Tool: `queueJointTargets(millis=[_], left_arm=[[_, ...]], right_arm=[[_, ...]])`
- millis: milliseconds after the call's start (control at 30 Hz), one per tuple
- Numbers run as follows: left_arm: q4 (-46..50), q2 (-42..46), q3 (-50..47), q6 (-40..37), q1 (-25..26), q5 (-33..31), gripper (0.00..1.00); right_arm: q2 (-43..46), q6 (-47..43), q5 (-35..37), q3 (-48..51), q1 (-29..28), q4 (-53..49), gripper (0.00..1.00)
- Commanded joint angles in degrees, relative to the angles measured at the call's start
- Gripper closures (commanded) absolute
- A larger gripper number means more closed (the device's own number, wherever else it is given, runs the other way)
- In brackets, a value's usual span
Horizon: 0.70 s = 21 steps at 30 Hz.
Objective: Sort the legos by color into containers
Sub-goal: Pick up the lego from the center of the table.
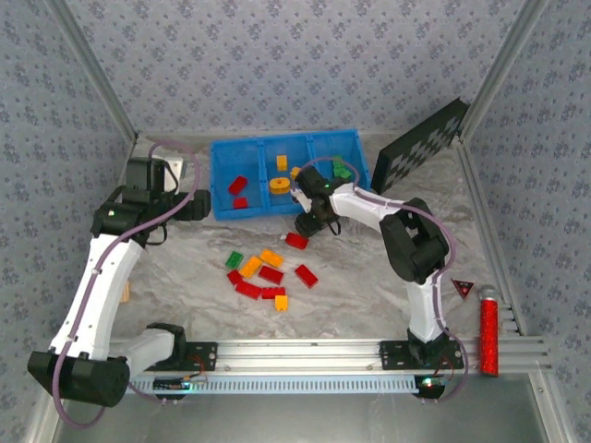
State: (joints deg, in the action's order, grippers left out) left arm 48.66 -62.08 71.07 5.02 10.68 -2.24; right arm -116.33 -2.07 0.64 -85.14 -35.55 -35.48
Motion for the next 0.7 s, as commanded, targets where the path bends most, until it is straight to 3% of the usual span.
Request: queueJointTargets(millis=[0,200,433,667], left_arm=[[-0.4,0.2,0.0,-0.5,0.3,-0.5,0.04],[-0.4,0.0,0.2,-0.7,0.2,-0.9,0.04],[0.1,-0.2,0.5,-0.5,0.2,-0.8,0.04],[4.2,-2.6,2.1,2.5,0.6,3.0,0.04]], right_arm=[[-1.8,-1.3,-0.7,-2.4,0.5,-0.6,0.40],[-3.0,-0.7,-0.4,-2.7,1.1,-2.2,0.59],[-0.2,-0.7,-0.8,-0.8,1.8,-3.4,0.65],[12.7,2.2,-0.8,2.0,5.6,-5.9,0.69]])
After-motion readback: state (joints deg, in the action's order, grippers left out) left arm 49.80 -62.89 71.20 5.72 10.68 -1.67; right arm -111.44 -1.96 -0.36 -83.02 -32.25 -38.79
